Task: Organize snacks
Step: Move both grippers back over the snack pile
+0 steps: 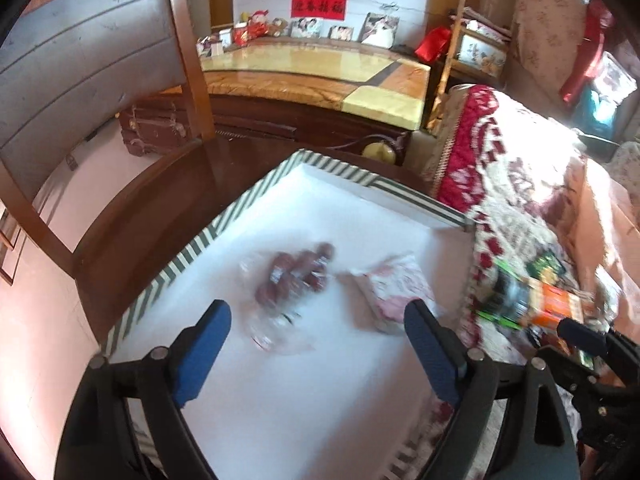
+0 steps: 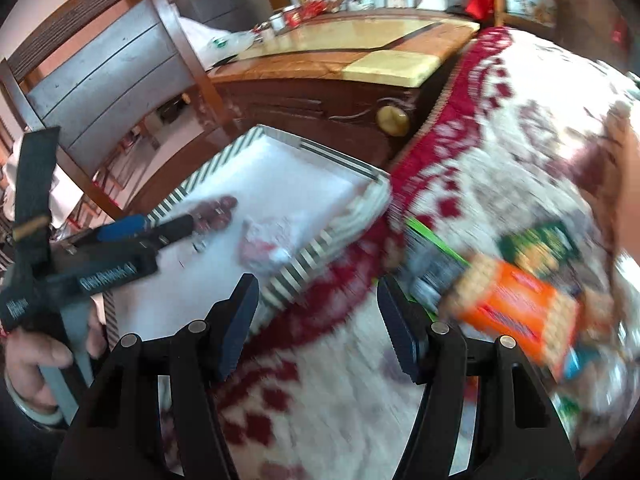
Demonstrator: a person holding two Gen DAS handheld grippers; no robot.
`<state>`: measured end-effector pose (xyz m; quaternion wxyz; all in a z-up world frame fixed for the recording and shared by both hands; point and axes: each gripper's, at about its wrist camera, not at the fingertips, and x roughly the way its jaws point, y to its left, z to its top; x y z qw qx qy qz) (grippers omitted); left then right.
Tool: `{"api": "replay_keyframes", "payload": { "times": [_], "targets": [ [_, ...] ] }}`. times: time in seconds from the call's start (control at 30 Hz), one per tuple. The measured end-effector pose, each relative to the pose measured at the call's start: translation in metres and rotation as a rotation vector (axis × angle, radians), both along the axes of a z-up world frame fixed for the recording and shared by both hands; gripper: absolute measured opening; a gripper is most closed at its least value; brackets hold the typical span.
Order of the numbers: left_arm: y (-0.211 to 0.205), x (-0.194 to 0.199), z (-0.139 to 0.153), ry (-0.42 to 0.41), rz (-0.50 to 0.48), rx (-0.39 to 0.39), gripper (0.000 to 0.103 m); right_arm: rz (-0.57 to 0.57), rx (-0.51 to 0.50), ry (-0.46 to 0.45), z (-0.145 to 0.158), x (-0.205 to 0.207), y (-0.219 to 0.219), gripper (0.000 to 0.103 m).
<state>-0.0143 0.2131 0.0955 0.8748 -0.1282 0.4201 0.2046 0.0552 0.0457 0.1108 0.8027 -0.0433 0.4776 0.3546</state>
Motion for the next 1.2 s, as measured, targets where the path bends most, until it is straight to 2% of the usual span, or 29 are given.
{"api": "replay_keyframes", "payload": {
  "times": [0.23, 0.47, 0.8, 1.03, 1.2],
  "targets": [
    [-0.057, -0.008, 0.004, -0.007, -0.099, -0.001, 0.093, -0.1, -0.041, -0.033, -0.007, -0.034, -0.069, 0.062],
    [-0.101, -0.003, -0.001, 0.015, -0.174, -0.008, 0.093, -0.194, -0.043, -0.006, -0.016, -0.039, -0.113, 0.062],
    [-0.134, 0.0, -0.008, 0.046, -0.239, 0.006, 0.093, -0.238, -0.043, -0.003, -0.02, -0.04, -0.136, 0.062],
    [-0.146, 0.011, -0.021, 0.086, -0.268, -0.036, 0.093, -0.262, -0.046, 0.038, -0.032, -0.036, -0.146, 0.062],
    [-0.159, 0.031, -0.024, 0.082, -0.316, -0.09, 0.093, -0.28, -0.064, 0.058, -0.036, -0.033, -0.154, 0.062]
  ]
}}
